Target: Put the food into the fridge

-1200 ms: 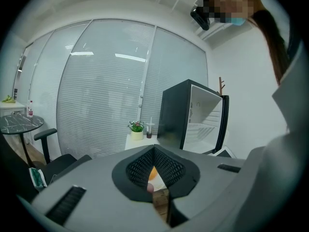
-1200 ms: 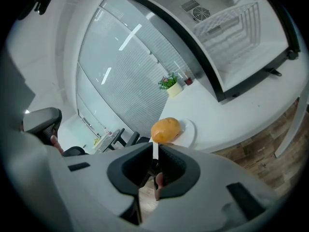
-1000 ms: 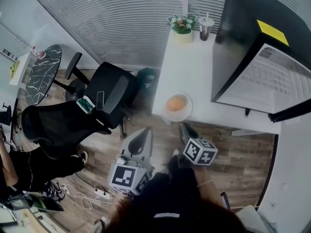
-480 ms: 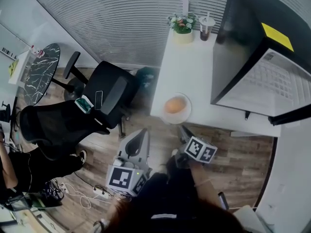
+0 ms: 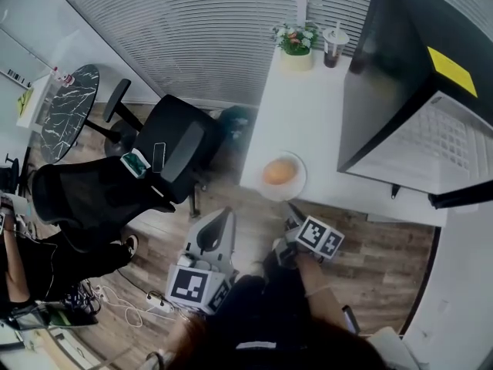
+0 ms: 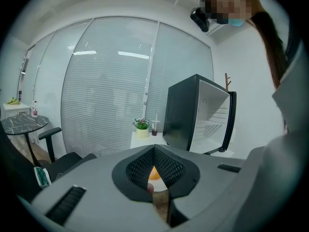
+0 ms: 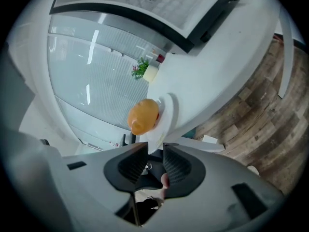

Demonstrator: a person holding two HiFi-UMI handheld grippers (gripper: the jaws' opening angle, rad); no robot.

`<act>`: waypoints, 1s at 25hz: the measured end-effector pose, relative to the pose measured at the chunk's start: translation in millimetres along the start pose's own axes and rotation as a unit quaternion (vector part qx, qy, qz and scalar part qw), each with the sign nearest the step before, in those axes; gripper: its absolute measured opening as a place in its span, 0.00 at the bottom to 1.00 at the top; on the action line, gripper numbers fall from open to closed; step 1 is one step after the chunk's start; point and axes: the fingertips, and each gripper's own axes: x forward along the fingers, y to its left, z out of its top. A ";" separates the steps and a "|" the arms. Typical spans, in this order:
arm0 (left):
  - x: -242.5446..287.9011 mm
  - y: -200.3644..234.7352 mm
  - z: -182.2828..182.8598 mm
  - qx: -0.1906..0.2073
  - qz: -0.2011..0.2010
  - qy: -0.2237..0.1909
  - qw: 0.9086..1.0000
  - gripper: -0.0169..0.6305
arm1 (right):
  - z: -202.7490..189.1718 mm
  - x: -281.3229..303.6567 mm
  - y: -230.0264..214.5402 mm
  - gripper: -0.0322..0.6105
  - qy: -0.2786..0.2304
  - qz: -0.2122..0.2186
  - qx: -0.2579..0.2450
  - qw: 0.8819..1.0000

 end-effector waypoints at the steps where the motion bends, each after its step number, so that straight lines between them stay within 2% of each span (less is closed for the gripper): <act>1: 0.9 0.0 -0.4 0.000 0.000 0.001 1.000 0.05 | -0.4 1.5 -1.6 0.20 0.002 0.000 0.004 1.000; 14: 3.7 7.0 -11.3 0.007 0.017 0.022 1.000 0.05 | -2.1 18.8 -7.9 0.22 0.006 0.027 0.071 0.997; 25: 1.4 10.8 -9.6 0.000 0.025 0.029 0.999 0.05 | -0.9 28.7 -4.8 0.22 0.003 0.038 0.088 0.995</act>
